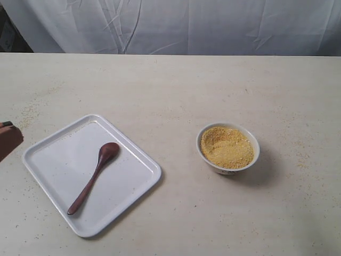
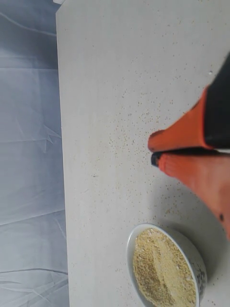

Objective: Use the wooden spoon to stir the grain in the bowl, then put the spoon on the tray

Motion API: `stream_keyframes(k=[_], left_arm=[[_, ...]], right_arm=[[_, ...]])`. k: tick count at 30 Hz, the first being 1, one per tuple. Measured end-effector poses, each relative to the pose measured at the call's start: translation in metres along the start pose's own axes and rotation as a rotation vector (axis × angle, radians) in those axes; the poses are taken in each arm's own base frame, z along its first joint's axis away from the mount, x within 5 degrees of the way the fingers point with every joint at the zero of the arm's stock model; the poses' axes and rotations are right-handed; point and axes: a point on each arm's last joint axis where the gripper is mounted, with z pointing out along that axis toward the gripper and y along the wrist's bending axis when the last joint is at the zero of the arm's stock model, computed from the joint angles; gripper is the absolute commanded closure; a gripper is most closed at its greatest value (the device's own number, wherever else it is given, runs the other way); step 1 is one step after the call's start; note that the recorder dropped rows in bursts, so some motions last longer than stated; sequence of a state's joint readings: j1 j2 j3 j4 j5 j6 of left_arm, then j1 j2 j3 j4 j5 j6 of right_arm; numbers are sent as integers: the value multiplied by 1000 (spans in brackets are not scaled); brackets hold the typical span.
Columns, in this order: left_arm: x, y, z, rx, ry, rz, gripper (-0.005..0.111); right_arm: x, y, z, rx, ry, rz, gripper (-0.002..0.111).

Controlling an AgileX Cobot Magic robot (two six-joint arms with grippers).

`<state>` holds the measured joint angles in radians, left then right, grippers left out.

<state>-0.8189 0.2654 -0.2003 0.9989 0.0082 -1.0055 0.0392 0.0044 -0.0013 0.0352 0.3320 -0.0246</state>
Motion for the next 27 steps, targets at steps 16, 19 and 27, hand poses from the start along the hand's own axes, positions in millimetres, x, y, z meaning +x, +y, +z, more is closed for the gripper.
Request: stream_keyframes(k=[16, 19, 27], left_arm=[[5, 13, -16, -202, -68, 109, 106], [14, 21, -23, -356, -72, 115, 106], [38, 35, -37, -663, -94, 27, 106]], right_arm=[[0, 0, 0, 0, 0, 0, 109], [0, 0, 0, 0, 0, -2, 109], [0, 0, 0, 0, 0, -2, 109]])
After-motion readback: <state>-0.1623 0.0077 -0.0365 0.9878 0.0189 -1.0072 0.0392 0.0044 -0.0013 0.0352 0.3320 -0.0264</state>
